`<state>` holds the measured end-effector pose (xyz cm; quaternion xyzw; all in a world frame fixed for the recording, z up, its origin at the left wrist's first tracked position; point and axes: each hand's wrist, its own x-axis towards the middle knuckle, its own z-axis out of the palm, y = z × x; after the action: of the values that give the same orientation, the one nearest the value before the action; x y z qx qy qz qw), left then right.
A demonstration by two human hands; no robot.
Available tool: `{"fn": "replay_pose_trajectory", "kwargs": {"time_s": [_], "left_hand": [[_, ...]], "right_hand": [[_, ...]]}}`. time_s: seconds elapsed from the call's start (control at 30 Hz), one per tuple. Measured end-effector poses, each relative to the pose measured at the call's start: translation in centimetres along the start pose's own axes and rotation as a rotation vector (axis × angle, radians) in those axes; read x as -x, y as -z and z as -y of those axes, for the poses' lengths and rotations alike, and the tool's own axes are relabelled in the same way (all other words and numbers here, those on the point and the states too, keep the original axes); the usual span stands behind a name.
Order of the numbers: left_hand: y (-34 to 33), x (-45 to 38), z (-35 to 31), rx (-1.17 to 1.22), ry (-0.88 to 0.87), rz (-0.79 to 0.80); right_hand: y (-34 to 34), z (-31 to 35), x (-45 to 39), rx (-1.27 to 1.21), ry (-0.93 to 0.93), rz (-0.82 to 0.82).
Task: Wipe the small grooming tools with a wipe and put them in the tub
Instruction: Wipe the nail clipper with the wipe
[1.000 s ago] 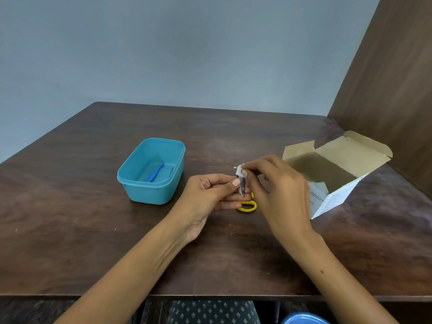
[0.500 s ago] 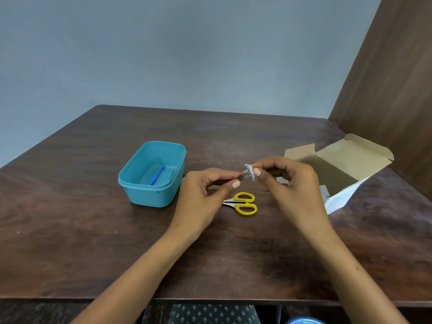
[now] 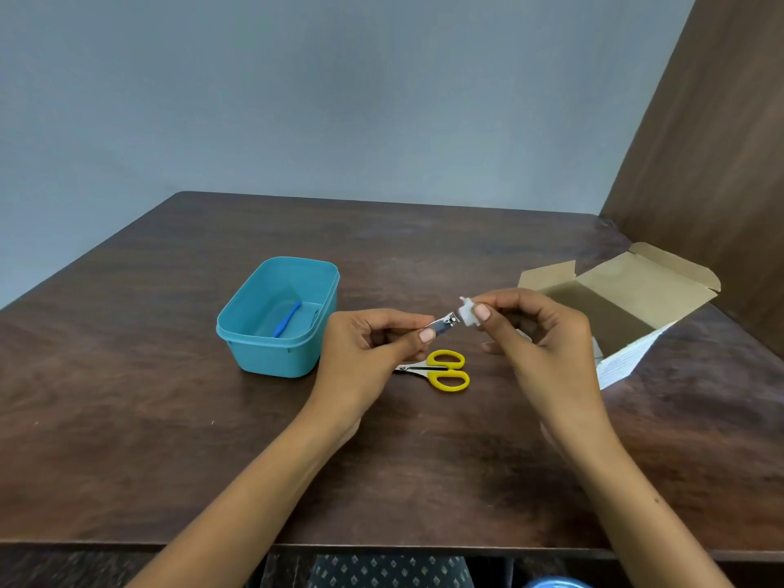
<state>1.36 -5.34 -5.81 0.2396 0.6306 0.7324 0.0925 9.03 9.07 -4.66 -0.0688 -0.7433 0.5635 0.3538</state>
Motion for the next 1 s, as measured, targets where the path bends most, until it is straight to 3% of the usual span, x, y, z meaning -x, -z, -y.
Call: {"fn": "replay_pose_trajectory", "kwargs": {"time_s": [0.17, 0.23, 0.6, 1.0], "left_hand": [[-0.1, 0.2, -0.1, -0.030, 0.008, 0.014], [-0.1, 0.2, -0.1, -0.030, 0.015, 0.012], [0.0, 0.2, -0.6, 0.096, 0.136, -0.019], [3.4, -0.7, -5.0, -0.128, -0.149, -0.129]], "right_hand": [[-0.7, -0.4, 0.5, 0.382, 0.182, -0.025], [-0.7, -0.7, 0.2, 0.409, 0.175, -0.064], [-0.9, -0.2, -0.2, -0.096, -0.126, -0.050], [-2.1, 0.8, -1.3, -0.287, -0.307, -0.024]]}}
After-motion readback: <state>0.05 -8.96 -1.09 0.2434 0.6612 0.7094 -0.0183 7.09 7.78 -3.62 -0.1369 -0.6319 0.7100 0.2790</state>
